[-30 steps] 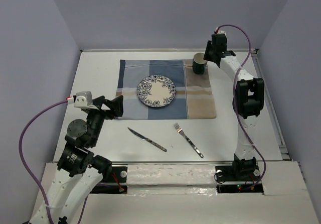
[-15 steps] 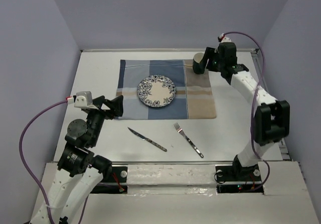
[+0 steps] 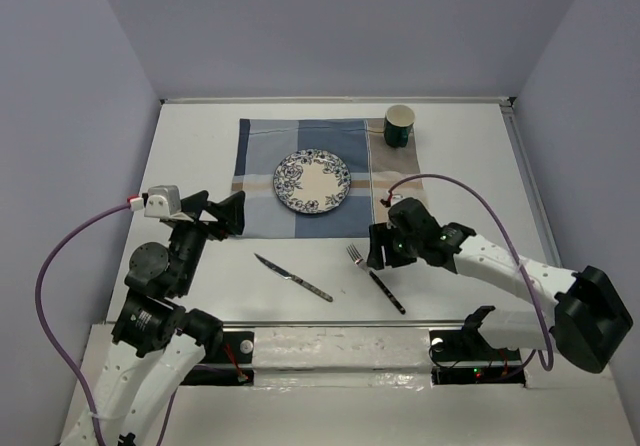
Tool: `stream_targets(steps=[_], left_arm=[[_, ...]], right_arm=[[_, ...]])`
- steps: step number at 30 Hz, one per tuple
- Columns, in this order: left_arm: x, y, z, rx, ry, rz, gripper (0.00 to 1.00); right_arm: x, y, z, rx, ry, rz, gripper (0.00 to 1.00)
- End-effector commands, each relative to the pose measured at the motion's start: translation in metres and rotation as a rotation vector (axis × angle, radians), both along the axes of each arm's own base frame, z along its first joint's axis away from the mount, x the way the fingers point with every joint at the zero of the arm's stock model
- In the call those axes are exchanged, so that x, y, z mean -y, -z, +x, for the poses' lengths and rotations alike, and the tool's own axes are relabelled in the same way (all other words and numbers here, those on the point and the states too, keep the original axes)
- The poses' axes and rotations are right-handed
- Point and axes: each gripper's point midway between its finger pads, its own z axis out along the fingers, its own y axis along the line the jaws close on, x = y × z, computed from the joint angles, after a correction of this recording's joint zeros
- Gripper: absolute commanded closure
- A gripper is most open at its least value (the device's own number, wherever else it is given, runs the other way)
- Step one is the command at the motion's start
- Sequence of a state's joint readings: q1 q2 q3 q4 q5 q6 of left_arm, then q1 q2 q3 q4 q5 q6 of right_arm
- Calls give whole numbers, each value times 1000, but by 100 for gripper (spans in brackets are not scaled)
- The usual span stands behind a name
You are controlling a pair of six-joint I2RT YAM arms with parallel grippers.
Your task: Set the dinner table for one person
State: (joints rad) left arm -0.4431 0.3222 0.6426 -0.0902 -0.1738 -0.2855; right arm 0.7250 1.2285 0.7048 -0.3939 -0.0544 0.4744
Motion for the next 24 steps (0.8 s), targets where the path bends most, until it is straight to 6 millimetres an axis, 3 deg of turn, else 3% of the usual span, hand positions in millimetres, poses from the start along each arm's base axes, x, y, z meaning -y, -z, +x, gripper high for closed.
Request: stream_targets(steps=[1,8,19,21,24], left_arm=[[1,-19,-3,70,16,-20,1],[-2,-21,-6,79,6,-30,1],[-5,-25,-10,94,1,-36,1],[-5,-24,-10,94,0,-36,1],[-5,-24,-10,93,3,-37,1]], right_arm=[[19,3,-18,-49,79,-55,35],[10,28,-53,-128,23,-110,36],[5,43,-50,-123,-1,-221,48],[5,46,-48,-124,0,-240,53],[3,45,-46,-117,2,-250,69]])
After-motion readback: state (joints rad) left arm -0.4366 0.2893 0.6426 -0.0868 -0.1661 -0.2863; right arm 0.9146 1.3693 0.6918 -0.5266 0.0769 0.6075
